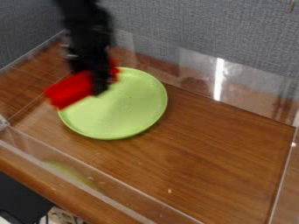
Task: Put the red object on the left side
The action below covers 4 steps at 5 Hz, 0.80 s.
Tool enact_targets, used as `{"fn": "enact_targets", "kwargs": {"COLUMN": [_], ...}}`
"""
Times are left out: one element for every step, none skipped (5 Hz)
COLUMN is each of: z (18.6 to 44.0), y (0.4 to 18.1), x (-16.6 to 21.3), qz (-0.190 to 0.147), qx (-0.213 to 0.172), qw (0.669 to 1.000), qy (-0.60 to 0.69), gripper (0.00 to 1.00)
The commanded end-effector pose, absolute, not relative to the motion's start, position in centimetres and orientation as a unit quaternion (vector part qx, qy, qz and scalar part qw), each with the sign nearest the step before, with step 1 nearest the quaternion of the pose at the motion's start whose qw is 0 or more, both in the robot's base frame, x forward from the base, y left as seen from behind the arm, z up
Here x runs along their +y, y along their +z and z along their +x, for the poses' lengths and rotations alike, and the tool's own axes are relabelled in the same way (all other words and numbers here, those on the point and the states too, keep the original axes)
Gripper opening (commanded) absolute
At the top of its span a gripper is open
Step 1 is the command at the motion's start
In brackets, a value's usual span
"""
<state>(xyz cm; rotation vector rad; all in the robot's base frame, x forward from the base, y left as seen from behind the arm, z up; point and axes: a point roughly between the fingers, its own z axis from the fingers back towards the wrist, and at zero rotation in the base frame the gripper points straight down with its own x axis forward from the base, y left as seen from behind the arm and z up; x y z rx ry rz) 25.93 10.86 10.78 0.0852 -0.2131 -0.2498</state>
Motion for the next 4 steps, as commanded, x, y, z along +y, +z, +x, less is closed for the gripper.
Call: {"fn": "enact_targets", "kwargs": {"z": [24.8, 24.4, 24.8, 25.3], "y": [10.2, 7.5, 5.8, 7.0], "x": [14.0, 15.2, 16.7, 17.0], "qz": [0.058, 0.056, 0.052, 0.058], "qx": [-0.115, -0.104, -0.099, -0.106], "qw": [0.989, 0.992, 0.993, 0.992], "qy": [-0.074, -0.042, -0.035, -0.033], "gripper": [0.00, 0.00, 0.00, 0.00]}}
